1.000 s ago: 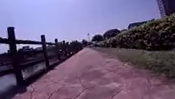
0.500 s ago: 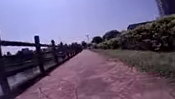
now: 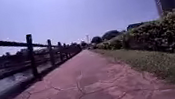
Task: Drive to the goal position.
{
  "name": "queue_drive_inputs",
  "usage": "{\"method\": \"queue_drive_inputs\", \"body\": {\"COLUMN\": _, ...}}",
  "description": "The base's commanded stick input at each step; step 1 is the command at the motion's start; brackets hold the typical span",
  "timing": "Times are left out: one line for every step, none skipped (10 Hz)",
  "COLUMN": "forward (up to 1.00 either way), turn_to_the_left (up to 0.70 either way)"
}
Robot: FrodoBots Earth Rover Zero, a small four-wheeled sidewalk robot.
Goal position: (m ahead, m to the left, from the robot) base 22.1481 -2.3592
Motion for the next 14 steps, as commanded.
{"method": "queue_drive_inputs", "body": {"forward": 1.00, "turn_to_the_left": 0.01}}
{"method": "queue_drive_inputs", "body": {"forward": 1.00, "turn_to_the_left": 0.01}}
{"method": "queue_drive_inputs", "body": {"forward": 1.00, "turn_to_the_left": 0.01}}
{"method": "queue_drive_inputs", "body": {"forward": 1.00, "turn_to_the_left": 0.01}}
{"method": "queue_drive_inputs", "body": {"forward": 1.00, "turn_to_the_left": 0.01}}
{"method": "queue_drive_inputs", "body": {"forward": 1.00, "turn_to_the_left": 0.01}}
{"method": "queue_drive_inputs", "body": {"forward": 1.00, "turn_to_the_left": 0.01}}
{"method": "queue_drive_inputs", "body": {"forward": 1.00, "turn_to_the_left": 0.01}}
{"method": "queue_drive_inputs", "body": {"forward": 1.00, "turn_to_the_left": 0.01}}
{"method": "queue_drive_inputs", "body": {"forward": 1.00, "turn_to_the_left": 0.01}}
{"method": "queue_drive_inputs", "body": {"forward": 1.00, "turn_to_the_left": 0.01}}
{"method": "queue_drive_inputs", "body": {"forward": 1.00, "turn_to_the_left": 0.01}}
{"method": "queue_drive_inputs", "body": {"forward": 1.00, "turn_to_the_left": 0.01}}
{"method": "queue_drive_inputs", "body": {"forward": 1.00, "turn_to_the_left": 0.01}}
